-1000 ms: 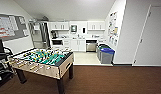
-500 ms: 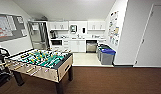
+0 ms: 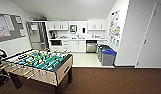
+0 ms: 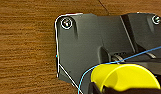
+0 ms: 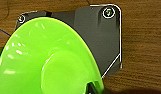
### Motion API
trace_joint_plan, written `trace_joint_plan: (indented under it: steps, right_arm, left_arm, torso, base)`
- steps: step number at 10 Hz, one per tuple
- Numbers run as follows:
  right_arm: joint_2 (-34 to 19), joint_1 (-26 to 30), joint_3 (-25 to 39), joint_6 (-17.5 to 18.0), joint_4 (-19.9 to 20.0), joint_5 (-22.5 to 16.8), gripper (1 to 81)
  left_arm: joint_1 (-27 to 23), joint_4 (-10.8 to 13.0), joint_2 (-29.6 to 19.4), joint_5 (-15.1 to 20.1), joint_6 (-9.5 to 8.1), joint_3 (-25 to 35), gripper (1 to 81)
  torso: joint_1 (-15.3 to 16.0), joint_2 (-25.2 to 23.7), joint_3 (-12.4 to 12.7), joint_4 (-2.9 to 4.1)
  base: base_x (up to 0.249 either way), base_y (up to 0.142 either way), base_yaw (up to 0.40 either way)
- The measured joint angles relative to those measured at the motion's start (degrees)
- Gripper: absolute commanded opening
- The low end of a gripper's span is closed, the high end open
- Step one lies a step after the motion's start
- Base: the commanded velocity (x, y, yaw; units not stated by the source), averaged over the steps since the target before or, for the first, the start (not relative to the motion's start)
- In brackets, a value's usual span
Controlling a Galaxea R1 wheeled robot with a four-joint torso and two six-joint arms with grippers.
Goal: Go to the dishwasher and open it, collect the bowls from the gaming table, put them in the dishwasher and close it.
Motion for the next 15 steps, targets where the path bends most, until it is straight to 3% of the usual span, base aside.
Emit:
trace_joint_plan:
  steps: [15]
  right_arm:
    - [-0.1,0.0,-0.6,0.0,0.0,0.2,1.0]
  left_arm:
    - [0.0,0.0,0.6,0.0,0.39,-0.1,1.0]
  torso:
    - [0.0,0.0,0.0,0.00]
  base:
    - [0.146,0.000,0.000]
